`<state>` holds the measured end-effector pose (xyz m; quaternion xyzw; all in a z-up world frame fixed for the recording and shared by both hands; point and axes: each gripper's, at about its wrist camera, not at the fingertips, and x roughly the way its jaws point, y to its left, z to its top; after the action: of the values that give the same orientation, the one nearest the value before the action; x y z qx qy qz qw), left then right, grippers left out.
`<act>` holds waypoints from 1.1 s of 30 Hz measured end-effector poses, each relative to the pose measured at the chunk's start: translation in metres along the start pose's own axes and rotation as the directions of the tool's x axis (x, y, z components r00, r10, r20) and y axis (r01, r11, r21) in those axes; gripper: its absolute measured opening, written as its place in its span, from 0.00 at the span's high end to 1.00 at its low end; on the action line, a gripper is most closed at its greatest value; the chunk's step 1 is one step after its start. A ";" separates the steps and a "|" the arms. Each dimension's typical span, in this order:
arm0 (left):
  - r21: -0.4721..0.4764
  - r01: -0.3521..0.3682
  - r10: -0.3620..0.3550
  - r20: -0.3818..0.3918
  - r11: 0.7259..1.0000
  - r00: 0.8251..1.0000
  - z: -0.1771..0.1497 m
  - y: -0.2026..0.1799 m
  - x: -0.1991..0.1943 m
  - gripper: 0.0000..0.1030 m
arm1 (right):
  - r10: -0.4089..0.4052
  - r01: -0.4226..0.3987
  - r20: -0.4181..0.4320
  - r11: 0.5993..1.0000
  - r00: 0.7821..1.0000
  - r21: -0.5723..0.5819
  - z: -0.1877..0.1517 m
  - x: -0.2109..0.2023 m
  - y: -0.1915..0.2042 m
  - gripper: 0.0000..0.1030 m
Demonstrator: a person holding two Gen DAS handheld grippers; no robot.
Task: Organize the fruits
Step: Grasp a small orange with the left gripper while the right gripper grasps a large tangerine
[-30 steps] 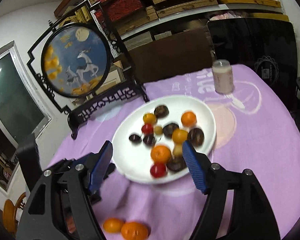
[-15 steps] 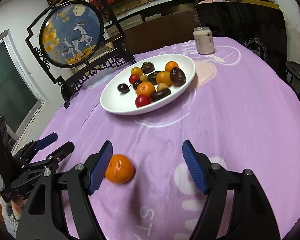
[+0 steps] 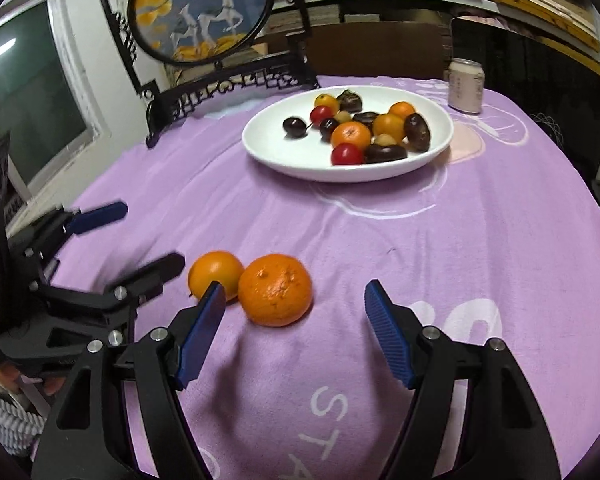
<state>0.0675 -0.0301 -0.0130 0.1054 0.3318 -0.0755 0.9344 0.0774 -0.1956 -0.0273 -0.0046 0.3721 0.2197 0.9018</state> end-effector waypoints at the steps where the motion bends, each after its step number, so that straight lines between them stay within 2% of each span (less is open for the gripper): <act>1: -0.003 -0.011 0.011 -0.001 1.000 1.000 0.000 0.001 0.001 0.11 | -0.010 0.010 -0.006 1.000 1.000 -0.015 -0.001 0.002 0.003 0.30; 6: -0.024 -0.026 0.026 -0.002 0.999 1.000 0.001 0.006 0.001 0.11 | -0.054 0.053 -0.020 0.996 0.998 -0.074 -0.005 0.011 0.015 0.32; 17: -0.047 -0.071 0.071 -0.004 0.996 0.998 0.003 0.014 0.004 0.11 | -0.041 0.039 -0.034 0.997 0.999 -0.066 0.000 0.020 0.019 0.38; 19: -0.050 -0.067 0.066 -0.003 0.997 0.998 0.003 0.014 0.004 0.11 | -0.029 0.026 -0.041 0.997 0.999 -0.069 0.000 0.021 0.021 0.43; 21: -0.044 -0.064 0.064 -0.003 0.997 0.998 0.003 0.013 0.004 0.11 | -0.030 0.026 -0.046 0.997 0.999 -0.071 0.001 0.023 0.021 0.54; 27: -0.021 -0.060 0.060 0.002 0.998 0.998 0.002 0.008 0.003 0.11 | -0.029 0.026 -0.045 0.998 0.999 -0.061 0.000 0.020 0.016 0.56; 33: 0.000 -0.022 0.022 0.015 1.000 1.000 0.001 0.000 -0.001 0.11 | -0.054 0.054 0.002 0.998 0.999 0.044 0.008 0.005 -0.014 0.56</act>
<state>0.0671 -0.0307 -0.0116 0.1085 0.3235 -0.0658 0.9377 0.0913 -0.2051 -0.0273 0.0054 0.3752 0.1868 0.9079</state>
